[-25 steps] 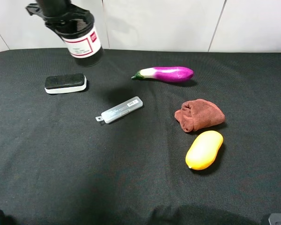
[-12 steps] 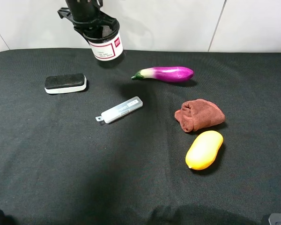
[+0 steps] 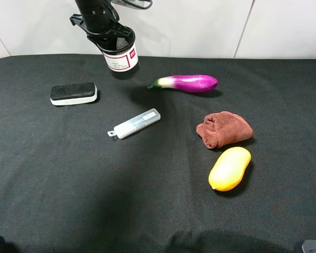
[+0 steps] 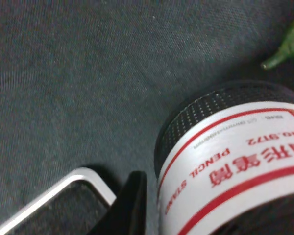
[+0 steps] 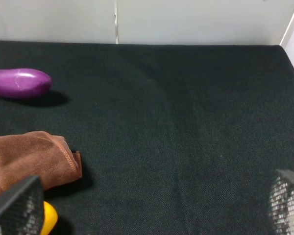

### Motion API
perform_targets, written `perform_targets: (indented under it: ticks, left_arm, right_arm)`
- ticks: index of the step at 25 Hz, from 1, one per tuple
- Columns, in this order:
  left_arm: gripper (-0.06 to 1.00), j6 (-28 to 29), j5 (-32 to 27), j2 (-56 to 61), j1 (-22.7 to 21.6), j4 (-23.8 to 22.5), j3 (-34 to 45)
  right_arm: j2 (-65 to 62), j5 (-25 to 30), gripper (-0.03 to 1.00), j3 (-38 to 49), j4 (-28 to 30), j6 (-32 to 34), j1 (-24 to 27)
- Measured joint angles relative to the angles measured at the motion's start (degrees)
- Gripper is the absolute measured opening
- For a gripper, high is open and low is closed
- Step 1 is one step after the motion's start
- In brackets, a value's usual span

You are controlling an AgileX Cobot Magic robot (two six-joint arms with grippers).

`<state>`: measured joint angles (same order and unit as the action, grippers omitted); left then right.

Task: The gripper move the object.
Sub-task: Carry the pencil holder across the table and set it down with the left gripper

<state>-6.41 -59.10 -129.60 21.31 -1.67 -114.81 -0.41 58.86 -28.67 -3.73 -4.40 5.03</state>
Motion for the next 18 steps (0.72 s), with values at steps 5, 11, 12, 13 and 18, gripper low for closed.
perform_targets:
  ticks: [5, 11, 12, 13, 18]
  left_arm:
    - [0.18, 0.0, 3.63, -1.94, 0.0, 0.0, 0.0]
    - [0.18, 0.0, 5.69, -3.86, 0.0, 0.0, 0.0]
    - [0.18, 0.0, 6.13, -4.09, 0.0, 0.0, 0.0]
    - [0.18, 0.0, 6.36, -4.38, 0.0, 0.0, 0.0]
    - [0.18, 0.0, 7.44, -5.63, 0.0, 0.06, 0.0]
  right_arm:
    - [0.0, -0.05, 0.69, 0.0, 0.0, 0.0, 0.0]
    - [0.0, -0.05, 0.69, 0.0, 0.0, 0.0, 0.0]
    - [0.0, -0.05, 0.69, 0.0, 0.0, 0.0, 0.0]
    - [0.0, -0.05, 0.69, 0.0, 0.0, 0.0, 0.0]
    - [0.0, -0.05, 0.69, 0.0, 0.0, 0.0, 0.0]
